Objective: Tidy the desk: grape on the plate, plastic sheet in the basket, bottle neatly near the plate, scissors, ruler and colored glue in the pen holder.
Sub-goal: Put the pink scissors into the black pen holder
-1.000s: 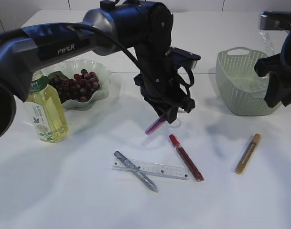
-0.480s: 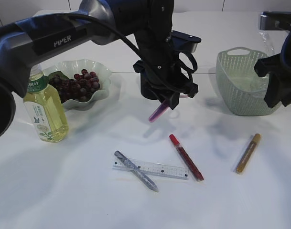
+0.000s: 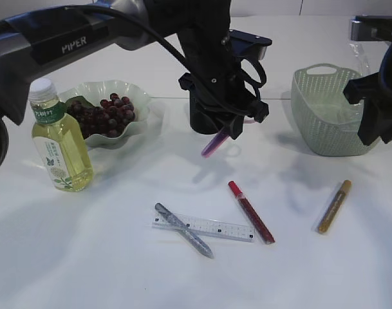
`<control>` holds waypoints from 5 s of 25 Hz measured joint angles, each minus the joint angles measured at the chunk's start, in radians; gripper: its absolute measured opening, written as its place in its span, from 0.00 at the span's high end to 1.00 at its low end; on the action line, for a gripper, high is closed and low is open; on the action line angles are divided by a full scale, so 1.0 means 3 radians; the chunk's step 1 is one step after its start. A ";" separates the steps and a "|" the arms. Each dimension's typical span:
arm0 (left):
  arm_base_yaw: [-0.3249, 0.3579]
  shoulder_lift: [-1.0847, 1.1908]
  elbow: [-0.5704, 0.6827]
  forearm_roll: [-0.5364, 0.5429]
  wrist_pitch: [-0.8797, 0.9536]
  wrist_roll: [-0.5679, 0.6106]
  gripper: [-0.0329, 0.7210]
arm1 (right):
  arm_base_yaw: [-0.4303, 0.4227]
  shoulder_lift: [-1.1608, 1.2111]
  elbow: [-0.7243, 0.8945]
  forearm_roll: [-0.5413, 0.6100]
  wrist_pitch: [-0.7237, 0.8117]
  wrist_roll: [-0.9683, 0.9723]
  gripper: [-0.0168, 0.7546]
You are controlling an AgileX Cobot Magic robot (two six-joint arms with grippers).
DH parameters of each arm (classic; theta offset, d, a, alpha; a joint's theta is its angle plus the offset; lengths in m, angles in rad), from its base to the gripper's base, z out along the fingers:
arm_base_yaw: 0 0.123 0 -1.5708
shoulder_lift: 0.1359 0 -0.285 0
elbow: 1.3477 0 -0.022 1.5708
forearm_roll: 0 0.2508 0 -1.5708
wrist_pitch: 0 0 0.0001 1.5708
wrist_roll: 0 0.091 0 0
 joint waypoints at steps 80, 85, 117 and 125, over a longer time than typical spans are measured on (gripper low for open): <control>0.0094 -0.1152 0.0000 0.0633 0.0087 -0.0639 0.72 | 0.0000 0.0000 0.0000 -0.0056 0.0000 -0.0030 0.67; 0.0094 -0.1414 0.0153 0.0509 0.0090 -0.0627 0.72 | 0.0000 0.0000 0.0000 -0.0025 0.0000 -0.0030 0.67; 0.0473 -0.1612 0.3475 0.0461 -0.5762 -0.0590 0.72 | 0.0000 0.0000 0.0000 -0.0009 0.0000 -0.0030 0.67; 0.0537 -0.1049 0.3180 0.0275 -0.6218 -0.0590 0.71 | 0.0000 0.0000 0.0000 -0.0009 0.0000 -0.0030 0.67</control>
